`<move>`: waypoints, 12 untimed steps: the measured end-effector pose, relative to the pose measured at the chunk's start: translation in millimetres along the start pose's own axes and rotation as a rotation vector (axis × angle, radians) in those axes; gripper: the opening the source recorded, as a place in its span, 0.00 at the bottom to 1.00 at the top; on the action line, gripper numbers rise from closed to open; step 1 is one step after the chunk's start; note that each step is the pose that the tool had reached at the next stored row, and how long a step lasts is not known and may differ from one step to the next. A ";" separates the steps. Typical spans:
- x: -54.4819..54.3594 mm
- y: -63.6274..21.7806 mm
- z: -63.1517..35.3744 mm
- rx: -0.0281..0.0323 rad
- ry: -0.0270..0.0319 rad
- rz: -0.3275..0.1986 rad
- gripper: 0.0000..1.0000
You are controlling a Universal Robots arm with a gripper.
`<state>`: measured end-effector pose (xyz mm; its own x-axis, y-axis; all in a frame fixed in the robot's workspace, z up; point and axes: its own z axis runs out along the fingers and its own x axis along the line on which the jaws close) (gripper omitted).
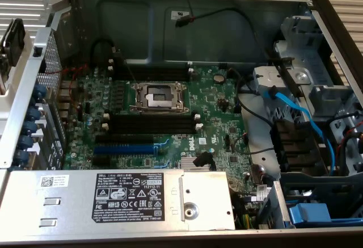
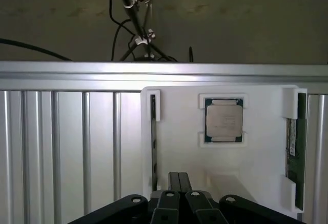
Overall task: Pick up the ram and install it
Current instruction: 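Pick up the ram and move it above insertion slot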
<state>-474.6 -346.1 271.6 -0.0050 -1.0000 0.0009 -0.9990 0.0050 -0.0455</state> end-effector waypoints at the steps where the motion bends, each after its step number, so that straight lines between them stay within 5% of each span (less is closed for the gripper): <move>1: 0.2 0.3 1.4 0.0019 0.0000 0.000 0.10; 12: 11.4 2.7 21.6 0.0037 0.0000 0.000 0.10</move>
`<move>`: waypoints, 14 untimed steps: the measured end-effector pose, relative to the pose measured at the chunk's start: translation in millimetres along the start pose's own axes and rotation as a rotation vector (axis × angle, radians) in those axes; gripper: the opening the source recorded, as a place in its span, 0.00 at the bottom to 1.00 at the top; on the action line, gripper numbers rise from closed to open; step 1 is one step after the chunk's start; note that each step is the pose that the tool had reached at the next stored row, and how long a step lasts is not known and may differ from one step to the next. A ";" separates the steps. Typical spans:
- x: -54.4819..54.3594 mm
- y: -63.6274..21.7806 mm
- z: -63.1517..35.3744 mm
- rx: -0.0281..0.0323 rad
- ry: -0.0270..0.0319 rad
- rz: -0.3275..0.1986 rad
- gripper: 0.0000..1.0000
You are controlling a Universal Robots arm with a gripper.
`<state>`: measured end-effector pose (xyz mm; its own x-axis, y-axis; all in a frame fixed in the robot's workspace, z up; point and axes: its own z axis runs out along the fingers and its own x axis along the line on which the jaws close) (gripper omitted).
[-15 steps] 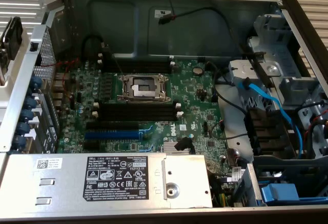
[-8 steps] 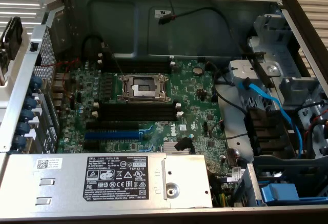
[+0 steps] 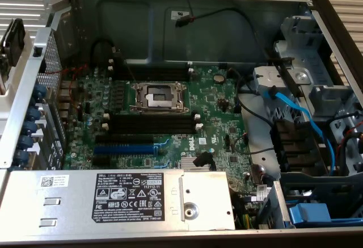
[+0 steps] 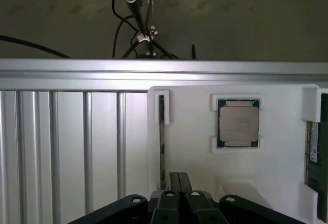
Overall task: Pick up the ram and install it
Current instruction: 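Pick up the ram and move it above insertion slot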
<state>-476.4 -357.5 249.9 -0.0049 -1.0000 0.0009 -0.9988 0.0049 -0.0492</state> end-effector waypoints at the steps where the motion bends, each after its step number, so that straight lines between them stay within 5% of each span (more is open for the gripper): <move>1: 1.0 0.1 1.8 -0.0001 0.0001 0.000 0.10; 14: 7.6 1.3 24.9 0.0000 0.0001 0.000 0.10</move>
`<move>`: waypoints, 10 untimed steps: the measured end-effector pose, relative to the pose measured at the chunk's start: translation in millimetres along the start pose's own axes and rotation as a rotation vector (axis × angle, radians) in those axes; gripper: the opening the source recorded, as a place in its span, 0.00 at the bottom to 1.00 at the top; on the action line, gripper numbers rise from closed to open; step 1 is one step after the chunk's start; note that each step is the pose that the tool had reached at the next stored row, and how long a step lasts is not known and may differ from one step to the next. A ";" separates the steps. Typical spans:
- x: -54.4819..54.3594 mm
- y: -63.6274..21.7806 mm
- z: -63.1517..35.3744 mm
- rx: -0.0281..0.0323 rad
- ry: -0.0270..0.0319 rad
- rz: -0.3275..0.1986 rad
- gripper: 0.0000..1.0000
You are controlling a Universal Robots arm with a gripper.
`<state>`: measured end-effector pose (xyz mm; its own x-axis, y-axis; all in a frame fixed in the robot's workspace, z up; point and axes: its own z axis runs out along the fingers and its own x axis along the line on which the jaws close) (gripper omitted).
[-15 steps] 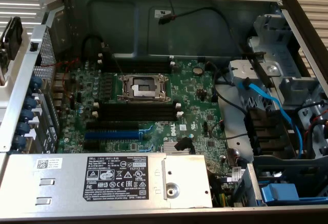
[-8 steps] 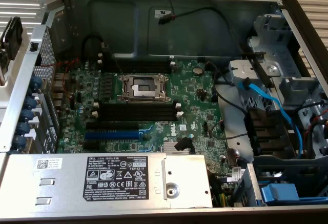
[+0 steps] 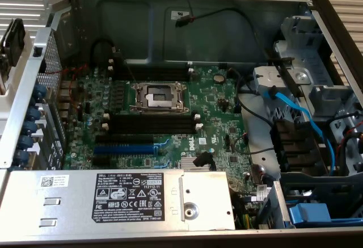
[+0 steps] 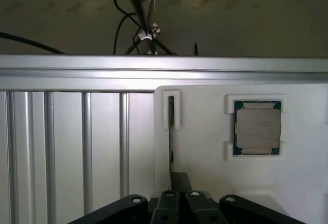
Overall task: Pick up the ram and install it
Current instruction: 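Pick up the ram and move it above insertion slot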
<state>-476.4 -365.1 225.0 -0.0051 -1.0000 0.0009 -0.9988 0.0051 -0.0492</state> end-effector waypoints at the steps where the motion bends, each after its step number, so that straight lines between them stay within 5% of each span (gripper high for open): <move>1: 0.4 0.0 0.3 -0.0001 0.0000 0.000 0.10; 10: 0.6 -0.1 0.4 -0.0001 0.0000 0.000 0.10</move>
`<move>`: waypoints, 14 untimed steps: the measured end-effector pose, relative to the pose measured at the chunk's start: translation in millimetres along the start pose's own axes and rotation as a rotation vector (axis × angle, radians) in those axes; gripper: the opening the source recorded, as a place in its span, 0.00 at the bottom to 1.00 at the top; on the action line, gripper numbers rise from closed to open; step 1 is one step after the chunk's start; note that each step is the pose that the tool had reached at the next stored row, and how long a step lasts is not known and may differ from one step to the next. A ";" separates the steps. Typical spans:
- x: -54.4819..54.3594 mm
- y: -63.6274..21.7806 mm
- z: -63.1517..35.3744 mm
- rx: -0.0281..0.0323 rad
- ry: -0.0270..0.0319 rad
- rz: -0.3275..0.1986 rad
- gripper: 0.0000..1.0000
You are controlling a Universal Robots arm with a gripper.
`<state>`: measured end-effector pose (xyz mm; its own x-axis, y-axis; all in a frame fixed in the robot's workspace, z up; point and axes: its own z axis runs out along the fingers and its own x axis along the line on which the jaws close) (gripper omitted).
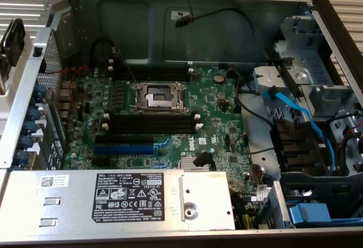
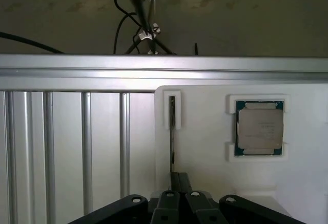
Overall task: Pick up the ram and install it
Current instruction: 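Pick up the ram and move it above insertion slot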
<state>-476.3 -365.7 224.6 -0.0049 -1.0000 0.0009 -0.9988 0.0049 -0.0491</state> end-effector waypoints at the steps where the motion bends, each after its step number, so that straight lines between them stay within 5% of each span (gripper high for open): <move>1: 0.0 0.0 0.0 0.0000 0.0000 0.000 0.10; 7: 0.0 0.0 0.0 0.0000 0.0000 0.000 0.11; 12: 0.0 0.0 0.0 0.0000 0.0000 0.000 0.31; 14: 0.0 0.0 0.0 0.0000 0.0000 0.000 0.31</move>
<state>-476.3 -365.7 224.6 -0.0049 -1.0000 0.0010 -0.9988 0.0049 -0.0490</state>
